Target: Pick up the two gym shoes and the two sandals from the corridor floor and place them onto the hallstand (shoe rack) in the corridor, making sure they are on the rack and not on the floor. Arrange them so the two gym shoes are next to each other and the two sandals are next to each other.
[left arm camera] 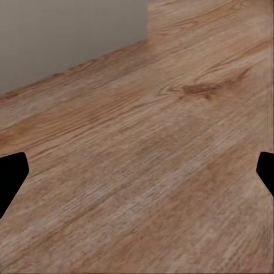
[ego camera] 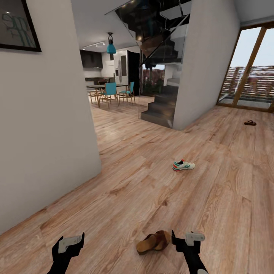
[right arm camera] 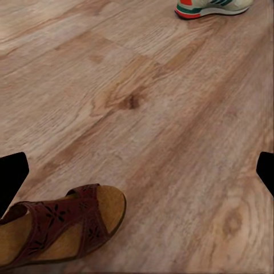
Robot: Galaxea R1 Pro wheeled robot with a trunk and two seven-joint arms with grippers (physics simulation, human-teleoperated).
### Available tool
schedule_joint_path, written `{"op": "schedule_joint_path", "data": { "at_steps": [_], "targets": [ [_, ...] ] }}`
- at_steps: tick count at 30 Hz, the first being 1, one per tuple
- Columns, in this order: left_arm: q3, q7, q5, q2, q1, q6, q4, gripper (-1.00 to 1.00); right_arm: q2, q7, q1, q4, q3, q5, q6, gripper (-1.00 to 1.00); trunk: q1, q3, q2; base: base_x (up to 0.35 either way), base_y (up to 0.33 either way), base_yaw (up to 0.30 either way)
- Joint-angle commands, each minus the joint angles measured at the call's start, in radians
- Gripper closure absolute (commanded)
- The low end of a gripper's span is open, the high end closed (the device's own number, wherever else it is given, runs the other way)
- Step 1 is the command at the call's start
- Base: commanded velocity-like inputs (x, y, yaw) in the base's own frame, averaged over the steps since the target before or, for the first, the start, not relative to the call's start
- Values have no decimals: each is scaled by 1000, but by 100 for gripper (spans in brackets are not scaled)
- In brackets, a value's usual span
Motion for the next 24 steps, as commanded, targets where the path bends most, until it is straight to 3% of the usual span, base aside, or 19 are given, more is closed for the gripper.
{"op": "schedule_joint_path", "data": {
  "at_steps": [1, 24],
  "targets": [
    [0, 0, 0, 0, 0, 0, 0, -100, 0, 0, 0, 0, 0, 0, 0, -100, 0, 0, 0, 0, 0, -289],
    [1, 0, 0, 0, 0, 0, 0, -100, 0, 0, 0, 0, -1, 0, 0, -100, 0, 0, 0, 0, 0, -289]
  ]
}}
